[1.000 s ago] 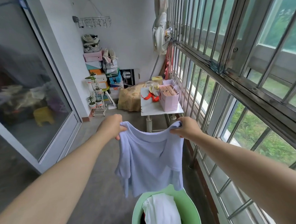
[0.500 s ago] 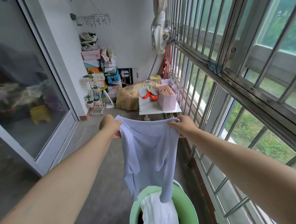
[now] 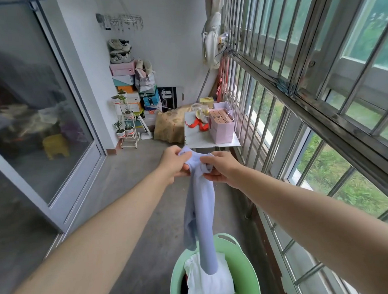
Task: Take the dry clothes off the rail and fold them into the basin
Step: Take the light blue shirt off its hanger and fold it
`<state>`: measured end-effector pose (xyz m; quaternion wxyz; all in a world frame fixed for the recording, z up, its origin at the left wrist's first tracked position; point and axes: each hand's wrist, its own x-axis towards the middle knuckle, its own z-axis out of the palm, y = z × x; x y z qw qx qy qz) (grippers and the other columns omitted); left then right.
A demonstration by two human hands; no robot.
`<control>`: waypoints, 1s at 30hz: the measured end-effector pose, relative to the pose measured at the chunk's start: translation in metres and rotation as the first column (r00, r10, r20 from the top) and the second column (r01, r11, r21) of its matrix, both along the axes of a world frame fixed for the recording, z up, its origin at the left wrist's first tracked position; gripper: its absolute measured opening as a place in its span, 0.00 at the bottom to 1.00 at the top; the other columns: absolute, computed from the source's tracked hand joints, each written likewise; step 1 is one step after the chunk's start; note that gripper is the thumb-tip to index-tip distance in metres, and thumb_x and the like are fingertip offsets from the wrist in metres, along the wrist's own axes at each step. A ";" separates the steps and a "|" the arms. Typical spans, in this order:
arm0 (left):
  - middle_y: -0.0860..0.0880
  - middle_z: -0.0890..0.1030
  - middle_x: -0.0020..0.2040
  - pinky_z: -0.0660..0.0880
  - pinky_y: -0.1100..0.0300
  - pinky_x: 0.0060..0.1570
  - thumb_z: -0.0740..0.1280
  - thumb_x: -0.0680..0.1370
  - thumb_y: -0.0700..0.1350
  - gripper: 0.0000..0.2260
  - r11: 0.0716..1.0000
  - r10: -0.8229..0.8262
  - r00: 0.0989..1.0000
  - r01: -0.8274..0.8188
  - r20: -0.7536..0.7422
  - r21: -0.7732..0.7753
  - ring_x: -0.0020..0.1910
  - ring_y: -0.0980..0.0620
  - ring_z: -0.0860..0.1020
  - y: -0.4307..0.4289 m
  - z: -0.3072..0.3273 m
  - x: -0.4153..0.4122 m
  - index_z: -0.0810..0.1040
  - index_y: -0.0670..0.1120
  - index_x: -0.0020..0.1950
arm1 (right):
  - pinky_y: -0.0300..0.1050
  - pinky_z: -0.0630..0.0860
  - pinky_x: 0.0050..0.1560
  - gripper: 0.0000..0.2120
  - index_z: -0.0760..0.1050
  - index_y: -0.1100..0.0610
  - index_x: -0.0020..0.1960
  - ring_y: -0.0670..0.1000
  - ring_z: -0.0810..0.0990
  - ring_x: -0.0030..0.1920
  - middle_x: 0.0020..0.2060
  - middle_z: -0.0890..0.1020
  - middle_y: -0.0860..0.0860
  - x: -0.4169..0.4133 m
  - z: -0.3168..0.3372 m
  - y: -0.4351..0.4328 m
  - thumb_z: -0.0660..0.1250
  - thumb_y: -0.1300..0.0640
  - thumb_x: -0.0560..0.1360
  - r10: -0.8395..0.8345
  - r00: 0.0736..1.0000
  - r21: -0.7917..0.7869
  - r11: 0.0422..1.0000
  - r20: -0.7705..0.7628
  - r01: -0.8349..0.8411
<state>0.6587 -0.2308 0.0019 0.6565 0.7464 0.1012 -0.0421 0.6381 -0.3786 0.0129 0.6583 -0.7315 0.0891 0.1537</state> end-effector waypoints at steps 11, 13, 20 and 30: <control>0.44 0.78 0.37 0.75 0.58 0.42 0.66 0.77 0.36 0.03 0.931 -0.341 0.920 0.301 0.195 0.209 0.35 0.54 0.75 0.007 0.006 -0.015 0.78 0.38 0.47 | 0.39 0.81 0.37 0.05 0.72 0.61 0.43 0.50 0.79 0.37 0.38 0.78 0.58 0.003 0.006 0.001 0.68 0.61 0.73 0.052 0.981 -0.133 0.991 0.189 -0.027; 0.47 0.81 0.40 0.77 0.61 0.43 0.71 0.73 0.36 0.06 0.914 -0.399 0.897 0.370 0.193 0.167 0.39 0.57 0.78 0.008 0.010 -0.020 0.79 0.40 0.49 | 0.42 0.82 0.41 0.04 0.72 0.61 0.42 0.51 0.79 0.39 0.38 0.78 0.57 0.003 0.008 0.001 0.67 0.62 0.73 0.050 0.981 -0.103 0.994 0.187 -0.031; 0.43 0.71 0.37 0.66 0.62 0.34 0.70 0.69 0.30 0.08 0.897 -0.359 0.893 0.250 0.271 0.364 0.38 0.53 0.68 0.005 0.009 -0.011 0.73 0.31 0.43 | 0.42 0.69 0.44 0.10 0.75 0.57 0.40 0.50 0.73 0.42 0.38 0.76 0.52 0.004 0.013 0.005 0.67 0.51 0.75 0.127 0.966 -0.089 0.990 0.225 -0.110; 0.53 0.79 0.37 0.72 0.71 0.38 0.61 0.74 0.26 0.13 0.912 -0.398 0.891 0.410 0.217 -0.011 0.38 0.62 0.77 0.025 0.035 -0.018 0.77 0.39 0.54 | 0.46 0.68 0.62 0.19 0.76 0.53 0.54 0.51 0.76 0.52 0.51 0.80 0.51 0.001 -0.020 -0.018 0.64 0.63 0.65 0.260 0.962 -0.036 0.964 -0.087 -0.264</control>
